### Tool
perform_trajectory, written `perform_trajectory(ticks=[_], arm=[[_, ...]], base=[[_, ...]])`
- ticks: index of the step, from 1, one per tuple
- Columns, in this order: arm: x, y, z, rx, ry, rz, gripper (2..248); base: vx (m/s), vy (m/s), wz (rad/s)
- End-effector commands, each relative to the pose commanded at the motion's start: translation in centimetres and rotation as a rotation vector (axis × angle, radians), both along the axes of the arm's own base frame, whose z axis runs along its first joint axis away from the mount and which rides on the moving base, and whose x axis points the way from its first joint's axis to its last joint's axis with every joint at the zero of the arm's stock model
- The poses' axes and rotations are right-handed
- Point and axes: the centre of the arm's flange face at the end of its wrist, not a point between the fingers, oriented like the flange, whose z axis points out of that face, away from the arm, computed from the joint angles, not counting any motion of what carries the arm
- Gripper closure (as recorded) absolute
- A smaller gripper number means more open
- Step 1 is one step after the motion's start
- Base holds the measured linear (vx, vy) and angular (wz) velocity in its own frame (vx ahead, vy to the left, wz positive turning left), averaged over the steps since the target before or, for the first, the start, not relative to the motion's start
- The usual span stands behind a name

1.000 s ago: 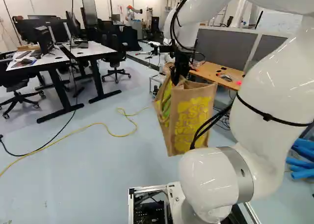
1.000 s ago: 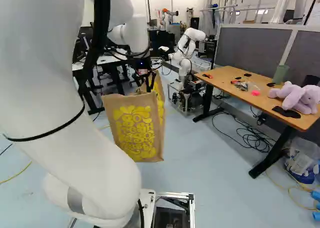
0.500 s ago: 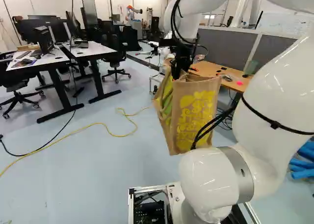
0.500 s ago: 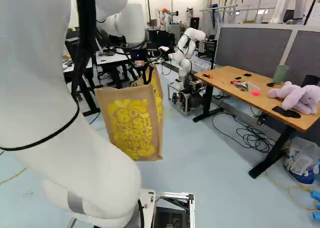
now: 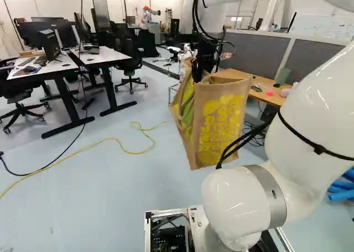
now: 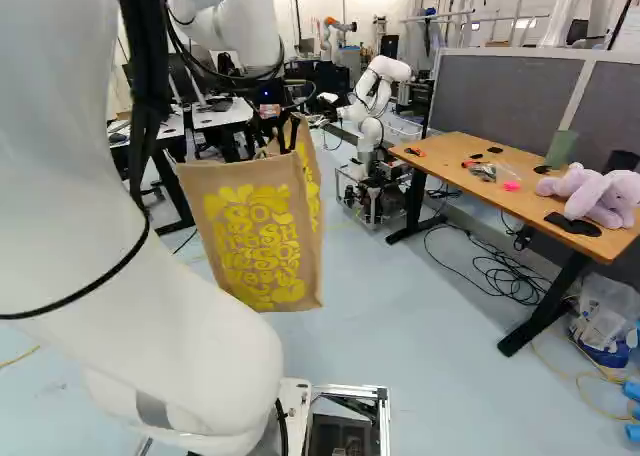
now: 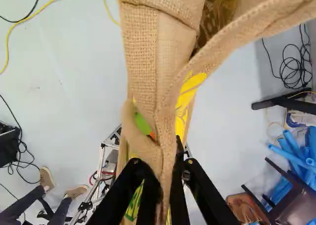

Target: Pick up the bag on the ground and place it on the table

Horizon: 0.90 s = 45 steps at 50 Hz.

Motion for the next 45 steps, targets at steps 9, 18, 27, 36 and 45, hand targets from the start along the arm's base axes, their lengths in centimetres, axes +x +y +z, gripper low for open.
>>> perform_trajectory(ticks=[9,18,27,36,45], arm=[[0.0,0.3,1.3,0.0,-0.029,0.007,225],[0.1,0.5,2.7,0.001,-0.058,0.012,225],[0.2,0.7,4.0,0.001,-0.072,0.017,225],[0.3,0.9,5.2,0.001,-0.073,0.021,225],[0.4,1.1,6.5,0.002,-0.07,0.026,225]], base=[[0.0,0.0,0.0],[0.0,0.0,0.0],[0.0,0.0,0.0],[0.0,0.0,0.0],[0.0,0.0,0.0]])
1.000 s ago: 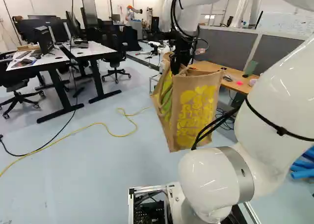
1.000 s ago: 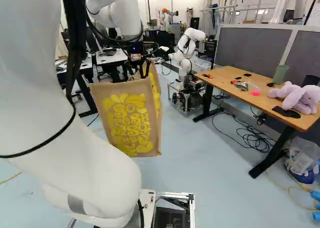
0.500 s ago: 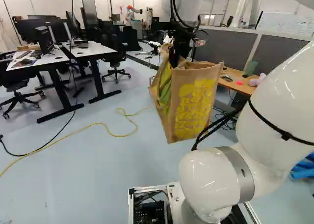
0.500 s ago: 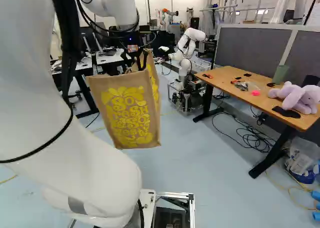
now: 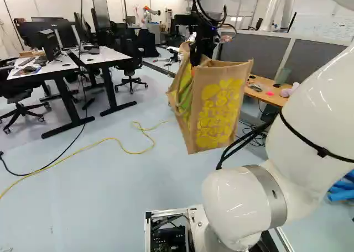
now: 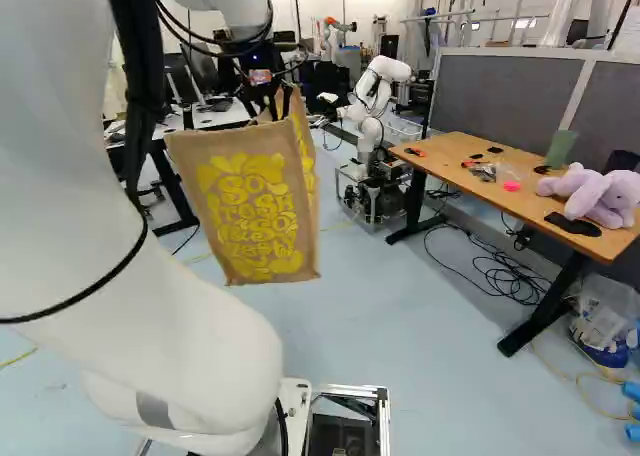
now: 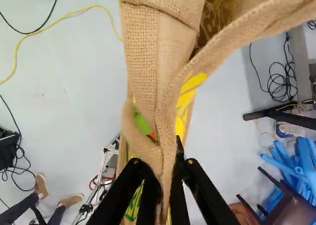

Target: Pick up the bag on the ground and place it on the table

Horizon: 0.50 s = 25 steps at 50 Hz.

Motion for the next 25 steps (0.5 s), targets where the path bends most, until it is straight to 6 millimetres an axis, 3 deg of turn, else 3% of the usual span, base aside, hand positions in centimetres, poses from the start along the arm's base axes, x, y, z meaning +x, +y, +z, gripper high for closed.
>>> perform_trajectory(ticks=[25], arm=[[0.4,0.4,3.5,0.0,0.01,0.012,225]], base=[[0.0,0.0,0.0]])
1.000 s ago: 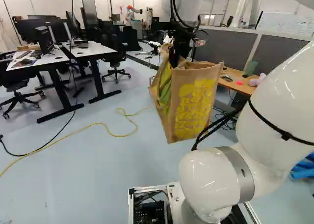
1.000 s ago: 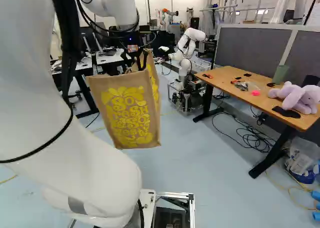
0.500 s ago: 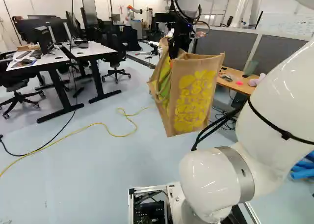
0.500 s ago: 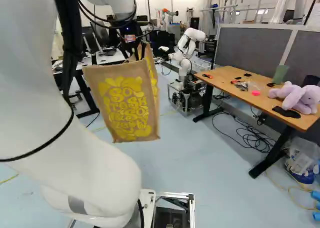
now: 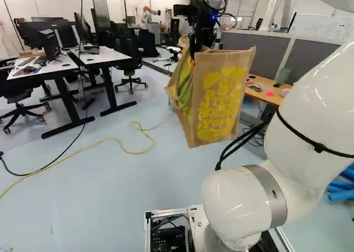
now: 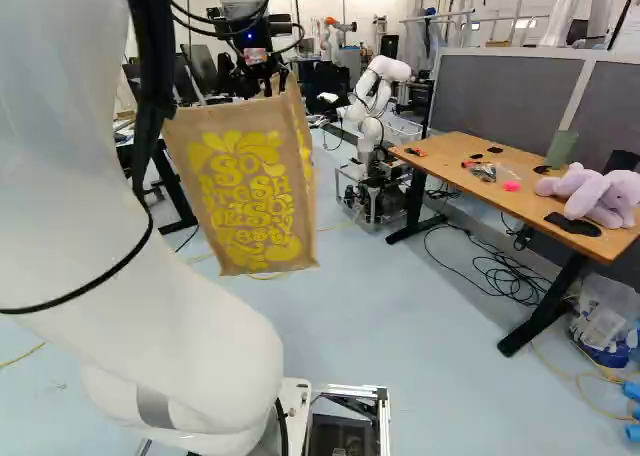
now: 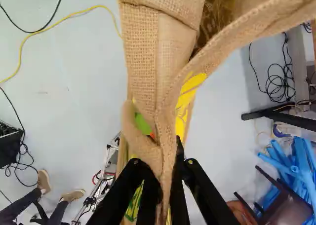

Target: Pick up the bag on the ground and place it on the table

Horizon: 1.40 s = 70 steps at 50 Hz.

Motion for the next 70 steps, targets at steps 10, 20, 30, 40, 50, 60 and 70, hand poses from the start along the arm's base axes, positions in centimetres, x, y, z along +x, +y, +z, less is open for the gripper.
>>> perform_trajectory(ticks=[10,20,30,40,50,60,70], arm=[[0.2,0.2,1.4,0.0,0.004,0.004,225],[0.2,0.3,2.7,0.0,0.004,0.008,225],[0.1,0.3,3.1,0.0,0.002,0.009,225],[0.1,0.3,3.1,0.0,0.001,0.009,225],[0.1,0.3,3.1,0.0,0.001,0.009,225],[0.1,0.3,3.1,0.0,0.001,0.009,225],[0.1,0.3,3.1,0.0,0.001,0.009,225]], base=[[0.0,0.0,0.0],[0.0,0.0,0.0],[0.0,0.0,0.0],[0.0,0.0,0.0],[0.0,0.0,0.0],[0.0,0.0,0.0],[-0.011,0.004,-0.008]])
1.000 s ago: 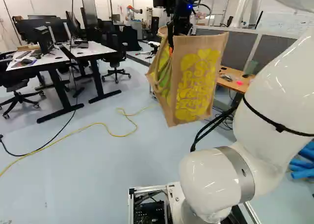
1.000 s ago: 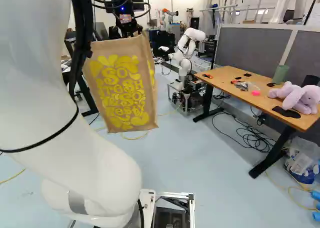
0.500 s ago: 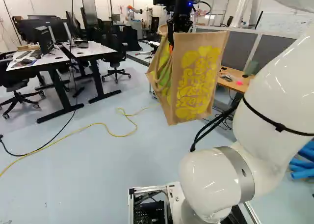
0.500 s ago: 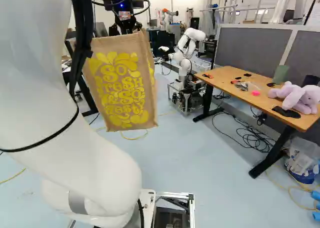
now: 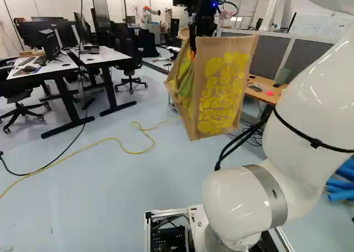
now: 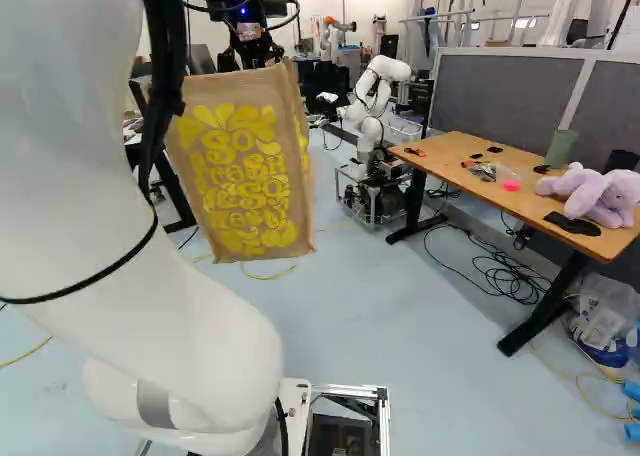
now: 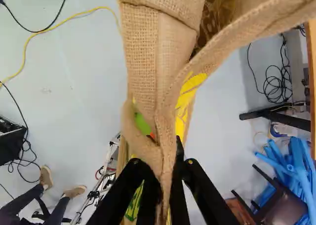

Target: Pick up the bag on the ground and place it on the table

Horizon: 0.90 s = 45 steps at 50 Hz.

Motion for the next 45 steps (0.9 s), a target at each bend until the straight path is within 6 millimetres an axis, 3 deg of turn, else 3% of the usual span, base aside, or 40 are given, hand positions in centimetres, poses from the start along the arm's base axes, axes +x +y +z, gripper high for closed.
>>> perform_trajectory(ticks=[19,45], arm=[[0.0,0.0,0.0,0.0,0.0,0.0,225],[0.0,0.0,0.0,0.0,0.0,0.0,225]], base=[[0.02,-0.029,-0.147],[0.049,-0.07,-0.346]])
